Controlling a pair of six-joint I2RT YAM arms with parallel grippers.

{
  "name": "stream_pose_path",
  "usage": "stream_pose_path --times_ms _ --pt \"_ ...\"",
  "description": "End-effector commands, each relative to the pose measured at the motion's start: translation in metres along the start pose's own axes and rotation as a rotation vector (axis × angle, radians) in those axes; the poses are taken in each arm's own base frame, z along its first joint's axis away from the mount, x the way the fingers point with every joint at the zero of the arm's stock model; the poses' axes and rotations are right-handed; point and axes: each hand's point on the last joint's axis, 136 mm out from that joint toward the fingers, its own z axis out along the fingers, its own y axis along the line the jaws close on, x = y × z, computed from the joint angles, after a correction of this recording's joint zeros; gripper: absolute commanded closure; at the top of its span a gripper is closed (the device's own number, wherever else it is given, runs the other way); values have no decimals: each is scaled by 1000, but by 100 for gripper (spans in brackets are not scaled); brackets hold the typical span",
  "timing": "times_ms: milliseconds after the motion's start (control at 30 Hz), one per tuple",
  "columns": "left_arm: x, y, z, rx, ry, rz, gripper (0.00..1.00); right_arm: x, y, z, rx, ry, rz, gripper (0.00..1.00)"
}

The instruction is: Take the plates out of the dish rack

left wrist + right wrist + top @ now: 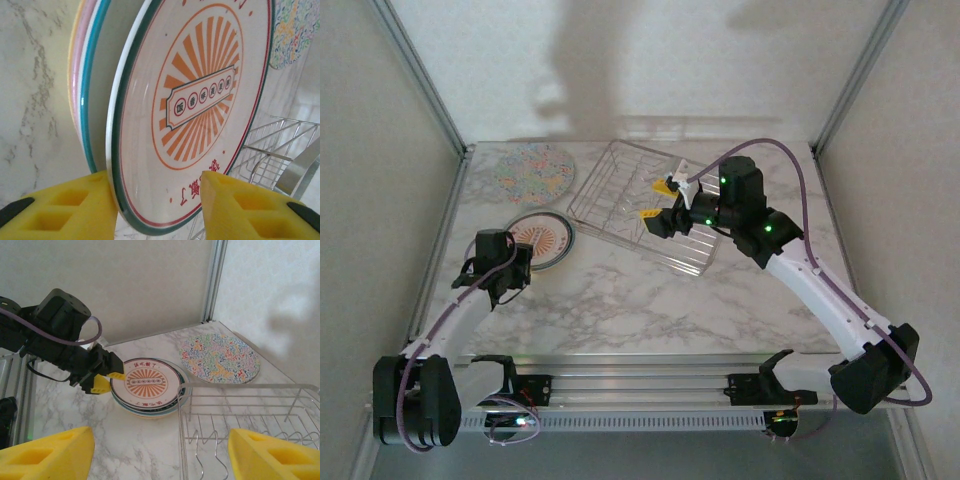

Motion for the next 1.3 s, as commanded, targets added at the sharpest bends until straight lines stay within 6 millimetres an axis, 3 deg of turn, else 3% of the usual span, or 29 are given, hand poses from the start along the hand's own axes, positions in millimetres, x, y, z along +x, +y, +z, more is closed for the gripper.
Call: stream_pose_path --times_ms 0,167,200,233,400,567,667,733,800,867,933,1000,1100,1167,1267 --pt "-3 4 -7 -31 -14 -11 52 -13 3 -1 -9 -23 0 28" --pt "-3 10 -11 -47 -20 -30 50 -15 3 -2 -4 -26 0 28" --pt "-3 10 -12 -49 -19 -30 39 -15 4 -2 -4 -28 0 28" --pt "-3 11 -13 -51 -23 -32 1 -16 3 -2 -2 -29 -1 28" --pt "-5 6 -25 -38 -43 -28 0 -19 2 -6 17 -45 -1 28" --pt "-15 -38 -45 48 -97 80 0 -30 -12 -14 130 -90 -2 23" --pt "-24 -79 -58 115 -150 196 0 -31 -52 -32 383 -92 46 16" --pt "-30 -113 -67 156 -185 331 0 -21 -97 -60 667 -36 111 10" --pt "-42 -133 -74 135 -253 421 0 0 -140 -104 952 31 192 6" --pt "-61 -142 -82 81 -355 474 0 41 -175 -163 1199 87 387 1" --pt "-93 -139 -94 -15 -531 467 0 97 -191 -227 1393 119 671 1" --pt "-125 -126 -106 -100 -733 433 0 140 -191 -254 1453 137 834 1" --pt "-159 -90 -122 -253 -1002 461 0 184 -182 -270 1567 157 885 1" --pt "-171 -69 -127 -315 -1120 517 0 216 -177 -266 1577 179 879 1" --pt "-183 -49 -108 -178 -1124 573 0 250 -183 -226 1396 196 716 1"
